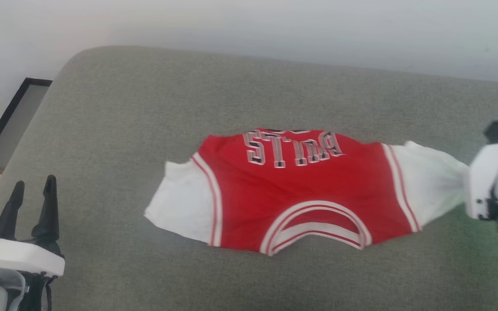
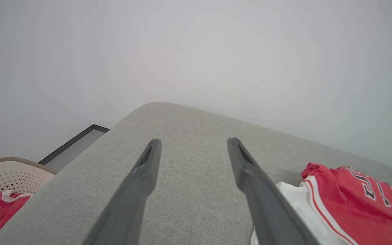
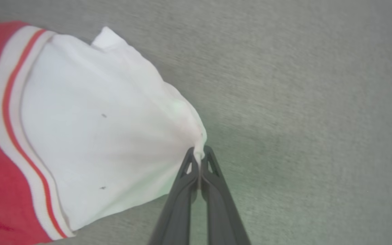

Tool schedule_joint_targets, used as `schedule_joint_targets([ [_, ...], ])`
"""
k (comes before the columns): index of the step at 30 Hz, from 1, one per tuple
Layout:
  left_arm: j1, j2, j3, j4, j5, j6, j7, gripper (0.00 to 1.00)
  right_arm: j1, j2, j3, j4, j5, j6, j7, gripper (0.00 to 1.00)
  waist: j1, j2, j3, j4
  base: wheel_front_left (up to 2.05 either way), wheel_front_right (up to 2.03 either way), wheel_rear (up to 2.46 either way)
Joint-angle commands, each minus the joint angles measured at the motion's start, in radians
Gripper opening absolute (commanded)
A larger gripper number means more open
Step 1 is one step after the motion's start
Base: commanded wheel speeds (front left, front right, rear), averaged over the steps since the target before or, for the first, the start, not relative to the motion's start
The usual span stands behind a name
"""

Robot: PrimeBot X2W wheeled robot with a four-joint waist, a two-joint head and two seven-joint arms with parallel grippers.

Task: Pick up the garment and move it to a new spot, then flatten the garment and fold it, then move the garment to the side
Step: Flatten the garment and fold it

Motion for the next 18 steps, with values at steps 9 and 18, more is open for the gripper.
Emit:
schedule_joint_targets([
  [9,0.002,0.005,-0.01,-0.003,-0.018,-0.003,-0.004,1.0,0.122,-0.001,-0.147,-0.014,-0.015,-0.001,0.003,0.1,0.0,0.0,0.018,-0.028,0.0,0.0,0.0],
  [18,-0.019,0.046,-0.049,-0.012,-0.056,-0.003,0.072,1.0,0.093,0.062,-0.177,-0.009,-0.07,-0.001,-0.021,1.0,0.0,0.0,0.007,-0.072,0.0,0.0,0.0],
])
